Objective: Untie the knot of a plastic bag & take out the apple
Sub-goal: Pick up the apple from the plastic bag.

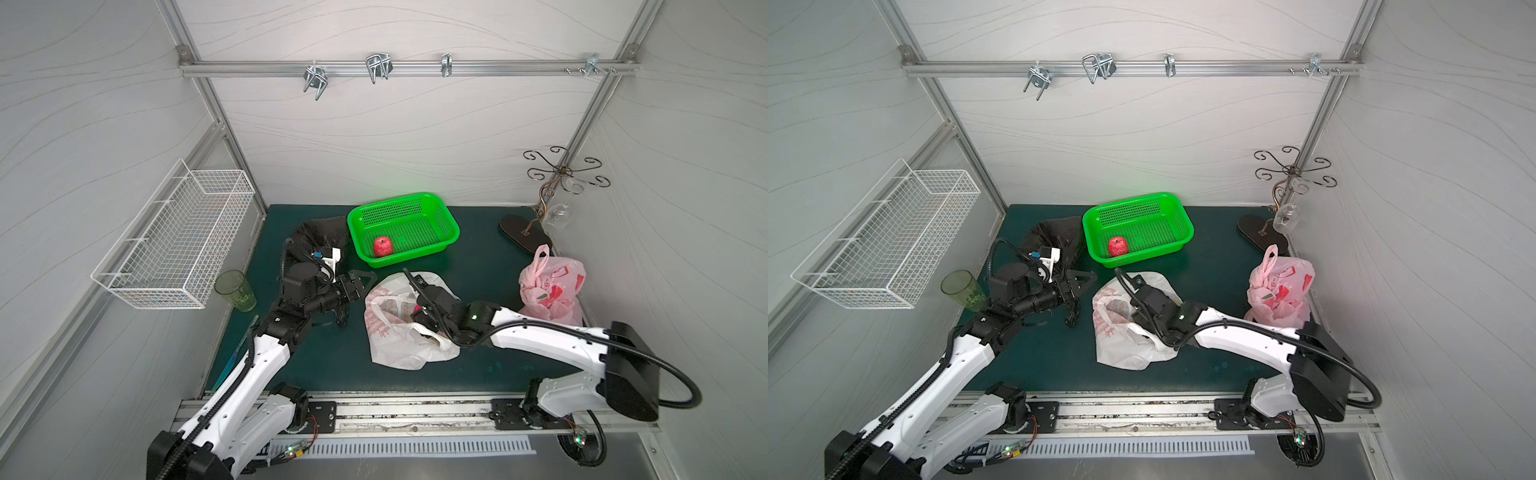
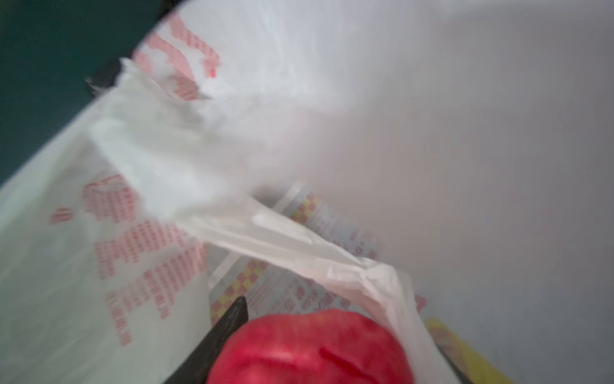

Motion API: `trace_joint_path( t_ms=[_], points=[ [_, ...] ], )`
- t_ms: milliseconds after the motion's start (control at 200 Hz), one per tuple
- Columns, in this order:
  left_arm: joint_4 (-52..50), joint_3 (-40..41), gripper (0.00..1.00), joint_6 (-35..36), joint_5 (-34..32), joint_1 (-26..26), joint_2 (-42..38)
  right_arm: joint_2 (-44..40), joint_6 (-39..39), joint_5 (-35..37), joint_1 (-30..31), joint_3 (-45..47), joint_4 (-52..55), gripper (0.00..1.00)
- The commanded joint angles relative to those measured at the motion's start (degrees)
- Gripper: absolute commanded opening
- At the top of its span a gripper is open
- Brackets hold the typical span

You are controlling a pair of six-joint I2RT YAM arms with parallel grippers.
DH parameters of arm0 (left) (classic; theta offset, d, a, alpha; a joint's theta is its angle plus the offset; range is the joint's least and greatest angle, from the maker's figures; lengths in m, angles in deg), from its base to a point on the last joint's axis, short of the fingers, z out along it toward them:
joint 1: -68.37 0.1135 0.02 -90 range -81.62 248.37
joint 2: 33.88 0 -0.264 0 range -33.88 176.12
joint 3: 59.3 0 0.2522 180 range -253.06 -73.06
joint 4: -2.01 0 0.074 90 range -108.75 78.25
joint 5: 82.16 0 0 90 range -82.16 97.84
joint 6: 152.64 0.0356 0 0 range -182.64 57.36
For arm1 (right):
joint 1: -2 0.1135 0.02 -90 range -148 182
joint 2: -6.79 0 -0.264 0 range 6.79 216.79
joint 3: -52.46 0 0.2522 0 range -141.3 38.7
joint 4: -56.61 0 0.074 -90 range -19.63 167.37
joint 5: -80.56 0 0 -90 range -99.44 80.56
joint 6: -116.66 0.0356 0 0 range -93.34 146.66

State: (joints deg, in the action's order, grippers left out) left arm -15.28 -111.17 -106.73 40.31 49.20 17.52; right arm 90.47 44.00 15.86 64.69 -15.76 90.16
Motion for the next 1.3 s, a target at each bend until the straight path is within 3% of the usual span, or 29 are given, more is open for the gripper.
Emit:
trace_joint_path(
  t_ms=[0, 150, 435, 575, 705, 875, 1076, 1221, 1296],
  points=[
    [2.1, -2.9, 0.84, -2.2, 3.4, -4.6, -0.1, 5.1, 4.7, 10.9, 0.4, -5.5, -1.3, 0.47],
    [-0.5, -2.6, 0.83, -0.2, 1.1, -7.4, -2.6, 4.6, 4.7, 7.2, -0.2, -10.3, -3.3, 0.45],
    [-1.5, 1.3, 0.82, 2.1, -2.3, -7.5, -3.5, -5.1, 4.6, -6.3, -3.9, -13.6, 2.7, 0.44],
    [-2.6, 0.5, 0.82, 3.6, -4.3, -7.4, -1.4, -12.5, 5.0, -9.3, -5.2, -11.6, 5.3, 0.44],
    [-6.5, -3.9, 0.82, 6.0, -4.6, -7.1, 3.4, -20.2, 5.2, -9.7, -6.5, -10.1, 8.0, 0.44],
    [-15.6, -15.6, 0.82, 12.8, -3.7, -5.7, 10.7, -25.1, 2.0, -9.4, -11.7, -11.9, 10.2, 0.42],
    [-27.0, -33.9, 0.85, 20.3, 0.4, -0.2, 21.5, -19.5, 1.5, -17.5, -23.4, -18.2, 8.1, 0.42],
    [-24.4, -39.5, 0.85, 19.8, 5.8, 3.4, 30.6, -4.8, 3.0, -25.2, -28.8, -30.4, 10.8, 0.44],
    [-24.8, -41.7, 0.79, 20.8, 7.8, 3.4, 35.8, 2.3, 3.6, -26.2, -29.1, -34.4, 8.2, 0.44]
  ],
)
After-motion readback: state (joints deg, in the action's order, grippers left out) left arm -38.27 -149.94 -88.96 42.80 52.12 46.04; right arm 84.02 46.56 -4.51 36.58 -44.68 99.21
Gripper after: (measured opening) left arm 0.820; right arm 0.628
